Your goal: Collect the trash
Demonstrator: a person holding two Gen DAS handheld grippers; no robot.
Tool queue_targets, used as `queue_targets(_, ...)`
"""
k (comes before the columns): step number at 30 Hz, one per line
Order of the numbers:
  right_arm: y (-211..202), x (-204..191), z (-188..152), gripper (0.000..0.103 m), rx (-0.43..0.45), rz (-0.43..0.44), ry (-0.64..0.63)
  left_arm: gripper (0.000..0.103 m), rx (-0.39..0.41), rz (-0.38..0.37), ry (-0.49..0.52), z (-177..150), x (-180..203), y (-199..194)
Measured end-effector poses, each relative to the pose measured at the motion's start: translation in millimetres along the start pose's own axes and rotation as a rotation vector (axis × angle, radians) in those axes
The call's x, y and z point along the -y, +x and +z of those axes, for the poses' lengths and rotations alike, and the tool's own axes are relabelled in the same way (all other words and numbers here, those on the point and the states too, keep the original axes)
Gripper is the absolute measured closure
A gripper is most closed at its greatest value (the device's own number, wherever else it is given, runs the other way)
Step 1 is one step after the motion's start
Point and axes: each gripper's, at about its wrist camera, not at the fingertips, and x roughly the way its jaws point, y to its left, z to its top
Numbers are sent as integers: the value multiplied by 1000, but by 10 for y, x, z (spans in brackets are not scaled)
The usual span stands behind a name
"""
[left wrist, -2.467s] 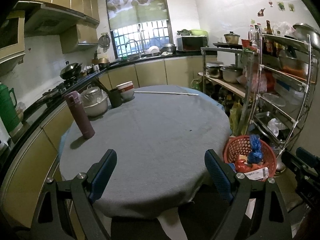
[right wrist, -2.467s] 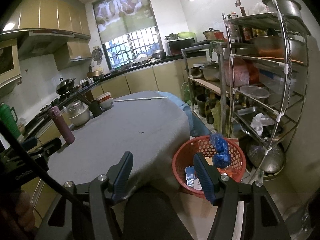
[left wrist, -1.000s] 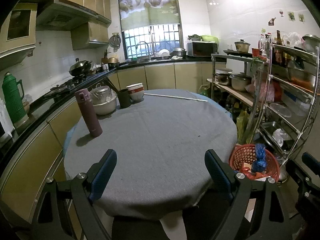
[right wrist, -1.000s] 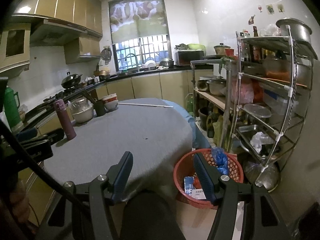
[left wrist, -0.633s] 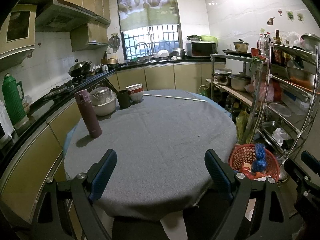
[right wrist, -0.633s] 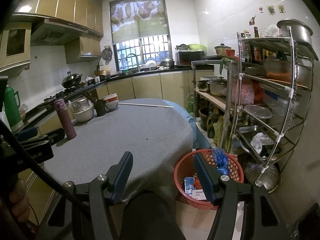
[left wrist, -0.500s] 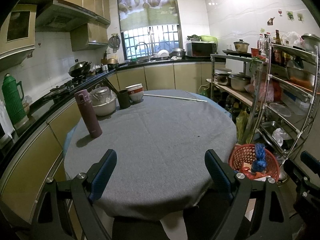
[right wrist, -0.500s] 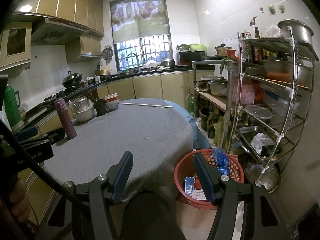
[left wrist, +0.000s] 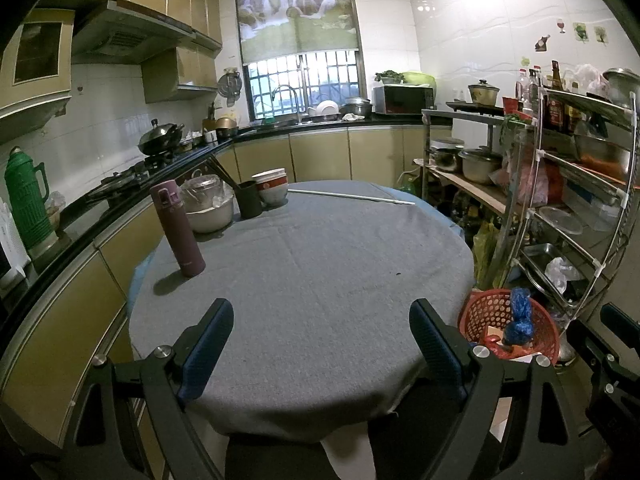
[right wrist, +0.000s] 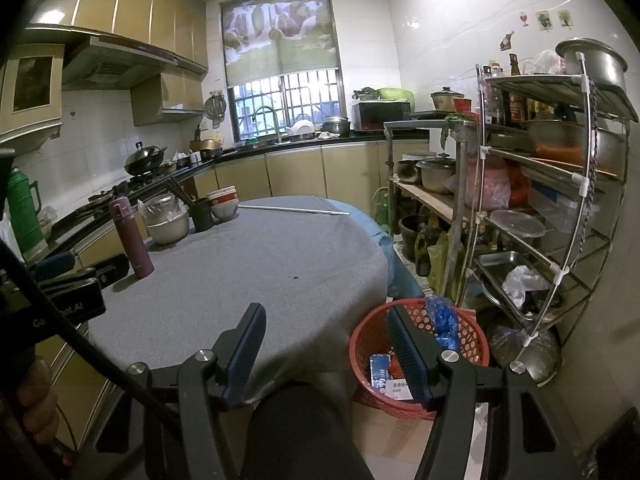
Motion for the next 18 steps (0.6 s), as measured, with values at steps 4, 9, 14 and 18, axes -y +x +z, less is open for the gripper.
queue_targets(4, 3, 0, 1, 36, -2, 0, 0, 13, -2, -1, 0, 0, 2, -1)
queue_targets(9, 10, -11, -2, 36, -3, 0, 3, 13, 0, -1, 1, 14, 2, -5)
queue_targets(14, 22, -12, -14, 36, -5, 0, 4, 13, -2, -3, 1, 12, 6, -3)
queue_targets(18, 26, -4, -27, 36, -6, 0, 4, 13, -1, -2, 1, 12, 6, -6)
